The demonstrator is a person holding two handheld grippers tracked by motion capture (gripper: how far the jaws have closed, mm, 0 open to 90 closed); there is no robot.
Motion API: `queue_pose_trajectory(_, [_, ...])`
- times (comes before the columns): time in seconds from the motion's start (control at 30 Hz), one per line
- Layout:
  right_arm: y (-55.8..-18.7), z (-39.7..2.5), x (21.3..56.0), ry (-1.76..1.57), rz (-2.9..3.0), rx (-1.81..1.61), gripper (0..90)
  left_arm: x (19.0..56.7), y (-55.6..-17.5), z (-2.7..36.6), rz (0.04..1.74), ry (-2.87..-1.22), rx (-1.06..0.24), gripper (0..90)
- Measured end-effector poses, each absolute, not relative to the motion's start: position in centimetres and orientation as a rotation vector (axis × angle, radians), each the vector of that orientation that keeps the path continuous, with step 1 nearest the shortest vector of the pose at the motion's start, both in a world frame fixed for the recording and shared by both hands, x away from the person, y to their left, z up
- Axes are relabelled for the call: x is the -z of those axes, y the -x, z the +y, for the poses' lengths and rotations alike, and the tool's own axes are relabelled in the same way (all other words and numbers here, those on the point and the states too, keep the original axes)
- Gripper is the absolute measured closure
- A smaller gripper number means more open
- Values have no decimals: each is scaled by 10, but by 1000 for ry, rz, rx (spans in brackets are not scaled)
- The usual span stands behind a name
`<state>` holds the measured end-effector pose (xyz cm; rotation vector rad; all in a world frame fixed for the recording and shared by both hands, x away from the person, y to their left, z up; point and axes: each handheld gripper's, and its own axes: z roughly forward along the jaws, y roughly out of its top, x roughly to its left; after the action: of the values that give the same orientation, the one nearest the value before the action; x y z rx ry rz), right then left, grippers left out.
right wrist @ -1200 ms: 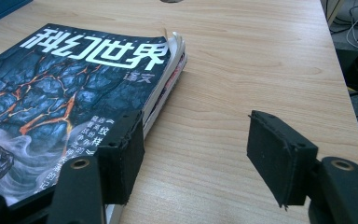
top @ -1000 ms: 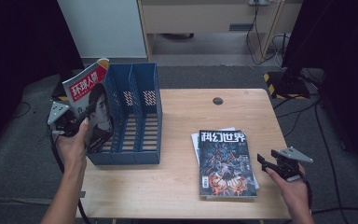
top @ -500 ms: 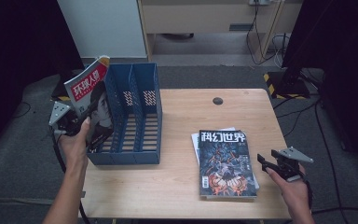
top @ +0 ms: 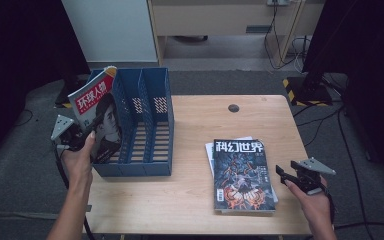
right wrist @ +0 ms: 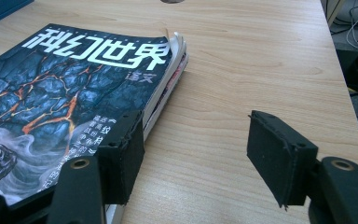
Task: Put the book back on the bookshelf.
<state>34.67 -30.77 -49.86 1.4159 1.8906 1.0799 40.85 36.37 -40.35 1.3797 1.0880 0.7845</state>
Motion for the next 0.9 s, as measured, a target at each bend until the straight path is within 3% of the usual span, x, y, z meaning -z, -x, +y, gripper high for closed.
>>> queue_pose_trajectory(0.9, [-347, -308, 499, -1417, 1897, -1084, 366, 410, -398, 360, 1153, -1466, -758, 857])
